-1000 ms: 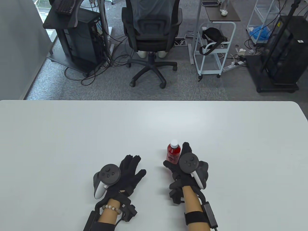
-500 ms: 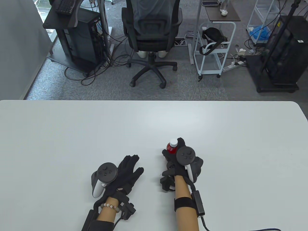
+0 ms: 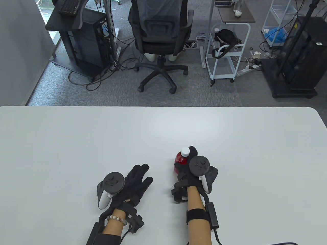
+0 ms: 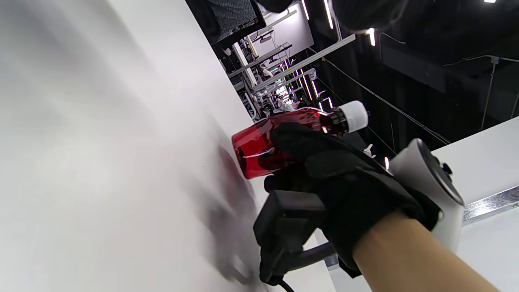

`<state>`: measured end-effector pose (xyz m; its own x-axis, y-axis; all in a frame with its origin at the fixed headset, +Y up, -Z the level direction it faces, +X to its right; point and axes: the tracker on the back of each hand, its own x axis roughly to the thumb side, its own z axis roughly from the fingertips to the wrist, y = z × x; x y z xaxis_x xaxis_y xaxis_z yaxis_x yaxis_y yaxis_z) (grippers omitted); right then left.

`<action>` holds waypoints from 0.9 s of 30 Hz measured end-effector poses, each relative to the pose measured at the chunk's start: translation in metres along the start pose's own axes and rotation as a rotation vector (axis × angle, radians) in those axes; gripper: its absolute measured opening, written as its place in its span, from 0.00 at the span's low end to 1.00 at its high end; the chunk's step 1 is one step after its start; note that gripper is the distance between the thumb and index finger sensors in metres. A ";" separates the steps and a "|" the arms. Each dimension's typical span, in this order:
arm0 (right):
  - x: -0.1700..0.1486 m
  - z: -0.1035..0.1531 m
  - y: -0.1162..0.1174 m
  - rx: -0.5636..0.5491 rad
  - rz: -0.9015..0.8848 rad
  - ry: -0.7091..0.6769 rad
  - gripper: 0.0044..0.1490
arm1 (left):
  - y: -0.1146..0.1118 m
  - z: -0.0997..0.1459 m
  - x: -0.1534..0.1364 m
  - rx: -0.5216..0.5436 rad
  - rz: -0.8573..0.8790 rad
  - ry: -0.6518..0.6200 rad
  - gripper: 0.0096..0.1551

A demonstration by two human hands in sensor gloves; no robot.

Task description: Squeeze empty plastic bottle to dent body

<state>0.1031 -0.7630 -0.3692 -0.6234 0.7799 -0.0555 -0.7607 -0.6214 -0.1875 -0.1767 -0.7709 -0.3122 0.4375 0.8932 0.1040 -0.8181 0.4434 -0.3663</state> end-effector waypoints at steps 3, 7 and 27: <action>0.000 0.014 -0.020 -0.038 -0.179 -0.057 0.55 | -0.002 0.000 0.000 -0.008 0.007 -0.007 0.44; -0.005 0.041 -0.049 -0.175 -0.250 -0.078 0.50 | -0.005 0.000 0.004 -0.018 -0.012 -0.033 0.43; -0.051 0.070 -0.075 -0.312 -0.210 -0.019 0.44 | -0.009 0.005 0.009 -0.006 -0.034 -0.080 0.42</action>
<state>0.1791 -0.7614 -0.2839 -0.4652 0.8845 0.0340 -0.7827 -0.3932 -0.4824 -0.1675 -0.7667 -0.3037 0.4338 0.8808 0.1900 -0.8009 0.4735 -0.3664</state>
